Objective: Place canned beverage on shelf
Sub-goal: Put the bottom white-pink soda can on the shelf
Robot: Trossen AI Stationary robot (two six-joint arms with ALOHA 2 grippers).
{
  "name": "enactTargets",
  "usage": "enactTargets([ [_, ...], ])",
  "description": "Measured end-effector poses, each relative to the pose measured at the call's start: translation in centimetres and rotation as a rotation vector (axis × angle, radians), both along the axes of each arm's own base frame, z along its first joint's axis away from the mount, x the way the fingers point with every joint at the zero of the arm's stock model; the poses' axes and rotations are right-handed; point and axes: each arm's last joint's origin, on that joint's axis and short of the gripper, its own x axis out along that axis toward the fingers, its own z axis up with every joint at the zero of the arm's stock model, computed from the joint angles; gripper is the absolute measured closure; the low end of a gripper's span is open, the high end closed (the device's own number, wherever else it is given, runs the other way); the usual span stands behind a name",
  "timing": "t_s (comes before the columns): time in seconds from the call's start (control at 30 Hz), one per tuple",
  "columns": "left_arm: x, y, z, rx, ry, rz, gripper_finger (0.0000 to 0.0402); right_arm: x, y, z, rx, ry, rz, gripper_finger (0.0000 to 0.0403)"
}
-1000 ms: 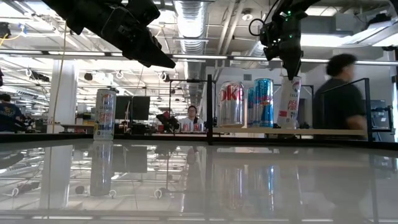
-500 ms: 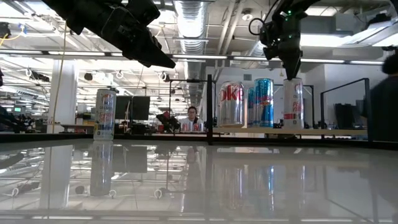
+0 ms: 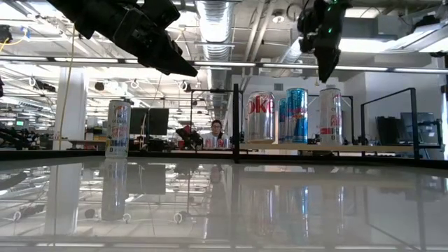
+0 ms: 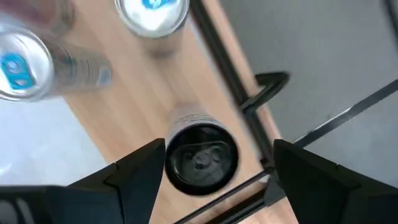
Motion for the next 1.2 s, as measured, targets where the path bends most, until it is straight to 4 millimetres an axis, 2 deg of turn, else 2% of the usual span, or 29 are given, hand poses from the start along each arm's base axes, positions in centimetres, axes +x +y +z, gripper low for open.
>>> enactTargets([
  [0.17, 0.0, 0.0, 0.0, -0.017, -0.001, 0.007, 0.0402, -1.3, 2.9, 2.7, -0.001, -0.131, -0.008, 0.0085],
  [0.27, 0.0, 0.0, 0.0, -0.017, -0.001, 0.006, 0.0402, -2.1, 5.5, 3.1, 0.057, -0.173, 0.009, 0.0101],
  [0.4, 0.0, 0.0, 0.1, -0.016, -0.01, 0.006, 0.0402, -2.7, 8.4, 1.7, 0.083, -0.157, 0.039, 0.0135],
  [0.53, 0.1, 0.0, 0.2, -0.005, -0.026, 0.002, 0.0402, -2.9, 9.6, -0.6, 0.018, -0.083, 0.051, 0.0198],
  [0.63, 0.1, 0.0, 0.4, -0.023, -0.043, -0.003, 0.0402, -3.2, 9.8, -1.8, 0.013, -0.051, 0.041, 0.027],
  [0.77, 0.1, -0.1, 0.4, -0.048, -0.04, -0.009, 0.0402, -3.9, 8.8, -3.0, -0.014, -0.015, -0.008, 0.0374],
  [0.8, 0.1, -0.1, 0.4, -0.055, -0.041, -0.007, 0.0402, -4.0, 8.5, -3.3, -0.026, 0.004, -0.027, 0.0384],
  [1.0, 0.1, -0.5, 0.3, -0.08, -0.038, -0.009, 0.0402, -4.7, 6.8, -4.7, -0.04, -0.038, -0.071, 0.0373],
  [1.2, 0.1, -0.9, 0.3, -0.079, -0.031, -0.02, 0.0402, -4.9, 5.6, -5.6, -0.081, -0.074, -0.106, 0.0389],
])
